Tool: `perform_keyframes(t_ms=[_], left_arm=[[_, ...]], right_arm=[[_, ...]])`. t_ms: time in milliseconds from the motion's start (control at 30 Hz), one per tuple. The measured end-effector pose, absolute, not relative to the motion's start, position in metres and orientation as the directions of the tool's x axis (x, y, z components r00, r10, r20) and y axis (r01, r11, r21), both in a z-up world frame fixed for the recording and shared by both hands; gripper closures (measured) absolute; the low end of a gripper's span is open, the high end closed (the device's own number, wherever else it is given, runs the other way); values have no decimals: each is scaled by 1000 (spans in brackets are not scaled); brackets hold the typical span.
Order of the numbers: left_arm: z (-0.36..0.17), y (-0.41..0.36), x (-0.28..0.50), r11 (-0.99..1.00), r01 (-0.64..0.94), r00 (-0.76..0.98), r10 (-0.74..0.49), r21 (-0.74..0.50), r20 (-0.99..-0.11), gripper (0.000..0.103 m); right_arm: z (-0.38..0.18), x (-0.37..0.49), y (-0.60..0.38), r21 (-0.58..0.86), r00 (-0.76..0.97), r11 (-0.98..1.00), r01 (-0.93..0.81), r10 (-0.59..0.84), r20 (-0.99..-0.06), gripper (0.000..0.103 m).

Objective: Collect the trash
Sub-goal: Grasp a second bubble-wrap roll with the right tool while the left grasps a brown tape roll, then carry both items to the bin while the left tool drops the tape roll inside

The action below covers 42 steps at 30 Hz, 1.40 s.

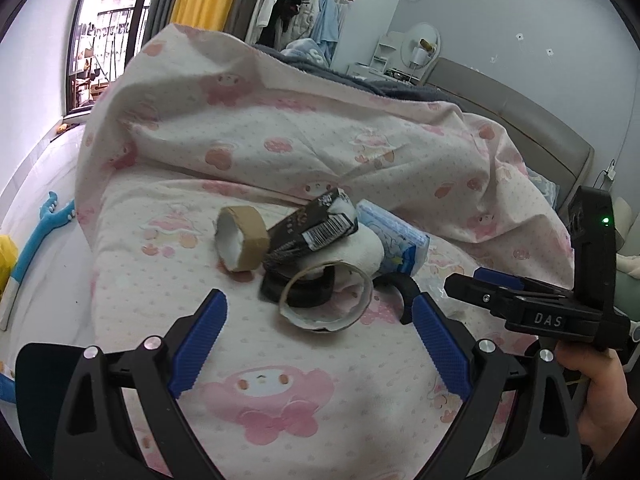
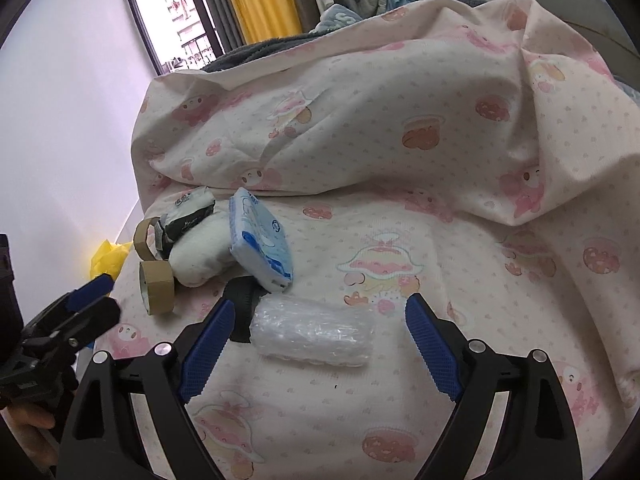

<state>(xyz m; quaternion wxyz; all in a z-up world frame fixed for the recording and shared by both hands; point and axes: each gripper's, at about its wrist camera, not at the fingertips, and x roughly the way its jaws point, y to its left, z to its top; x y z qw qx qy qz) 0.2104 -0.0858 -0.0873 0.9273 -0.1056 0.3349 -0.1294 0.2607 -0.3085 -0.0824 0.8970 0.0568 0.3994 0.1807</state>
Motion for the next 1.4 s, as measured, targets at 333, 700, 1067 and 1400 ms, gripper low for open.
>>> perform_keyframes(t_ms=[333, 700, 1067, 1400], left_arm=[[-101, -94, 221, 948, 143, 735, -295, -285, -611, 8], [-110, -97, 229, 948, 121, 712, -289, -293, -640, 31], [-103, -90, 225, 936, 149, 708, -326, -318, -626, 46], [-83, -81, 211, 930, 195, 736, -348, -310, -580, 46]], right_arm=[[-94, 263, -304, 245, 576, 916, -317, 391, -718, 32], [-91, 261, -307, 275, 569, 905, -326, 420, -707, 41], [-71, 260, -307, 275, 609, 908, -316, 417, -674, 41], [-47, 256, -301, 244, 661, 919, -309, 392, -640, 41]])
